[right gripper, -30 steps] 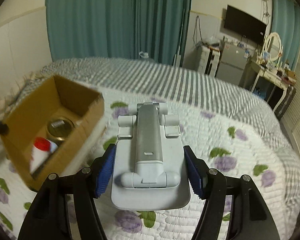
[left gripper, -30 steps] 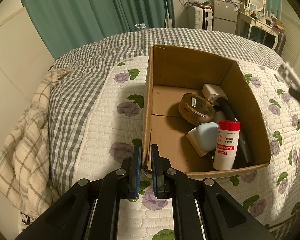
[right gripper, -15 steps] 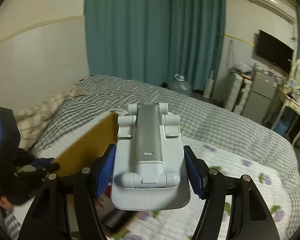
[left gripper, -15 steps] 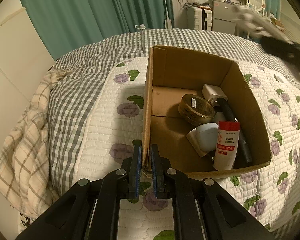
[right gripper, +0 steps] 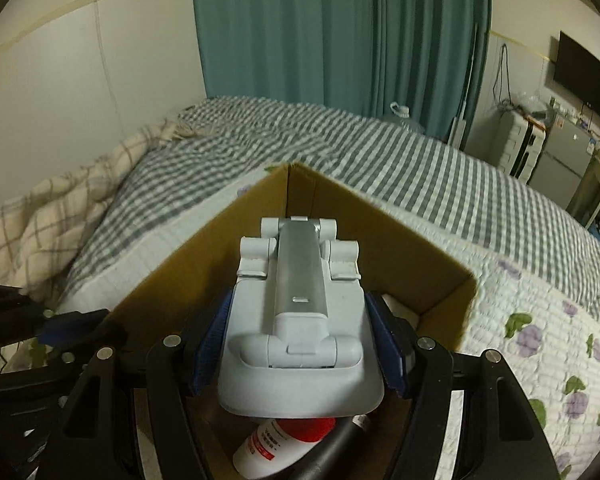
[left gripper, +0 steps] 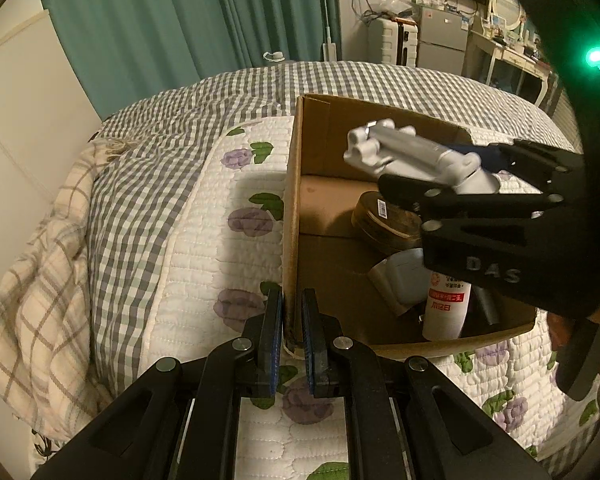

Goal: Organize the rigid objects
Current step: 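Carry the phone stand with the right gripper into the box and release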

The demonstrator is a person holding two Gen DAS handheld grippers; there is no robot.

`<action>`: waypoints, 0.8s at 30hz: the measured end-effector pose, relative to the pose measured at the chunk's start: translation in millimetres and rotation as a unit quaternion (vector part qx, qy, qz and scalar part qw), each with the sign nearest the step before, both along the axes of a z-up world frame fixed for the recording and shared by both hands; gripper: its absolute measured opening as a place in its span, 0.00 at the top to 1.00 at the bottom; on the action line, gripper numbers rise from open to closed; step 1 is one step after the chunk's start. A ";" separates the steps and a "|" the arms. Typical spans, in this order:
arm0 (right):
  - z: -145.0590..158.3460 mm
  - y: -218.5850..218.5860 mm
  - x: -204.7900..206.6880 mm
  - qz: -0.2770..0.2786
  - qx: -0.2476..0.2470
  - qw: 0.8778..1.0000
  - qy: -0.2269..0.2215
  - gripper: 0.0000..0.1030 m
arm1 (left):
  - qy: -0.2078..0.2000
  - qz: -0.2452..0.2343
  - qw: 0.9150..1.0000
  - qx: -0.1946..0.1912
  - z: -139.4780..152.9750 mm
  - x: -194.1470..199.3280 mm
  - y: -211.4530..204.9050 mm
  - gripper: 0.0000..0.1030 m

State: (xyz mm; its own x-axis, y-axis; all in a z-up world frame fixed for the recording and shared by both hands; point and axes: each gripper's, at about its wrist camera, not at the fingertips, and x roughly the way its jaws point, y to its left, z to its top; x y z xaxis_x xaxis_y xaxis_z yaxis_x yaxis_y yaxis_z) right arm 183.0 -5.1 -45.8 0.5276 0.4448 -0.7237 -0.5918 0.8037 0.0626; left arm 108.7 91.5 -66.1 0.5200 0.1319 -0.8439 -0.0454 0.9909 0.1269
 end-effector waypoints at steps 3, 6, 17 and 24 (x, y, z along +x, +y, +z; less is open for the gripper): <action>-6.6 1.9 2.5 -0.002 -0.006 1.000 0.005 0.37 | -0.001 0.000 1.000 -0.001 -0.2 0.1 0.4 0.92; -11.4 3.2 4.8 -0.004 -0.011 1.000 0.011 0.37 | -0.001 0.000 1.000 -0.002 -0.4 0.1 -0.1 0.92; -12.4 7.4 6.2 -0.009 -0.014 1.000 0.015 0.37 | -0.001 0.000 1.000 -0.002 -0.5 0.5 0.2 0.92; 7.1 -2.7 2.8 -0.014 -0.011 1.000 -0.011 0.34 | -0.001 0.001 1.000 -0.004 0.8 1.1 -0.2 0.92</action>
